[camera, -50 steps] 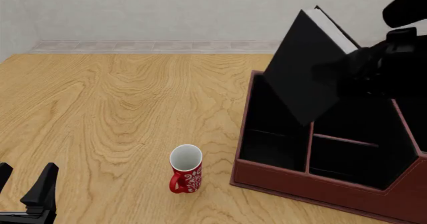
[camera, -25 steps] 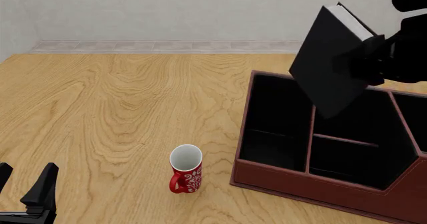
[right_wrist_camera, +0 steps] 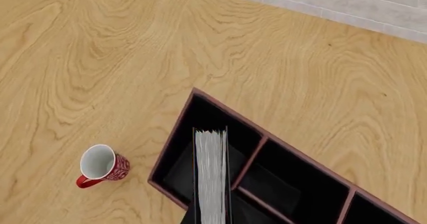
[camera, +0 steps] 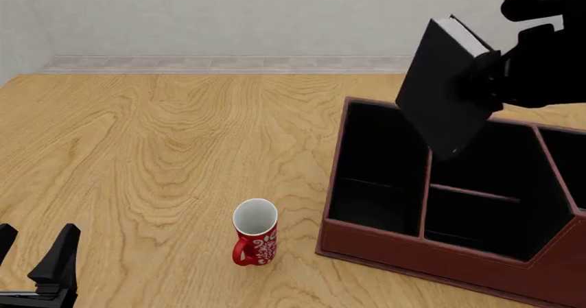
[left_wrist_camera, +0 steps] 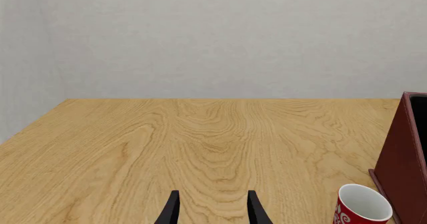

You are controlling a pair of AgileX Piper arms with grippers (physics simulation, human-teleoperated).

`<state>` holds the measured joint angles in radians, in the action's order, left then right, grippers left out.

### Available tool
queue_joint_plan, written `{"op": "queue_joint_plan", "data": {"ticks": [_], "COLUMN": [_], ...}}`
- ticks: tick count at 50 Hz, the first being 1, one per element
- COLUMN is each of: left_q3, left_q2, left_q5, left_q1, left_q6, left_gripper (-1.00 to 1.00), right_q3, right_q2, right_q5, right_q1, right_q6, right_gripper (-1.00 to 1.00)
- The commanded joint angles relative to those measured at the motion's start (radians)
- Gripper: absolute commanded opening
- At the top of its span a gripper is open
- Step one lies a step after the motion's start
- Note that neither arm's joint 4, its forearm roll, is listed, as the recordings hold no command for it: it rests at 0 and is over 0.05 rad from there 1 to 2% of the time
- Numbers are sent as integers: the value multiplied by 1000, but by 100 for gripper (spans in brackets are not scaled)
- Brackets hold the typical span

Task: Pick up the book and place it in the left compartment of the caddy.

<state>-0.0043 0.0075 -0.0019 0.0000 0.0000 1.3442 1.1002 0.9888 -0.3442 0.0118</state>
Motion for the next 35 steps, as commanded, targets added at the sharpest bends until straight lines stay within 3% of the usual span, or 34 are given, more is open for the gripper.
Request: {"op": "queue_joint_plan", "data": {"ticks": [1,17,35], "left_q3": [0,0,0], "left_q2": [0,0,0], "left_q5": [0,0,0], "left_q1": [0,0,0], "left_q6": [0,0,0], "left_gripper": [100,100,100], "right_q3": [6,-31,-95], "right_q2": [33,78,137], "right_q5": [-30,-88,-164], "right_q1": [-5,-30,-12], "right_q6": [45,84,76], "right_gripper": [-100,-100,-100]}}
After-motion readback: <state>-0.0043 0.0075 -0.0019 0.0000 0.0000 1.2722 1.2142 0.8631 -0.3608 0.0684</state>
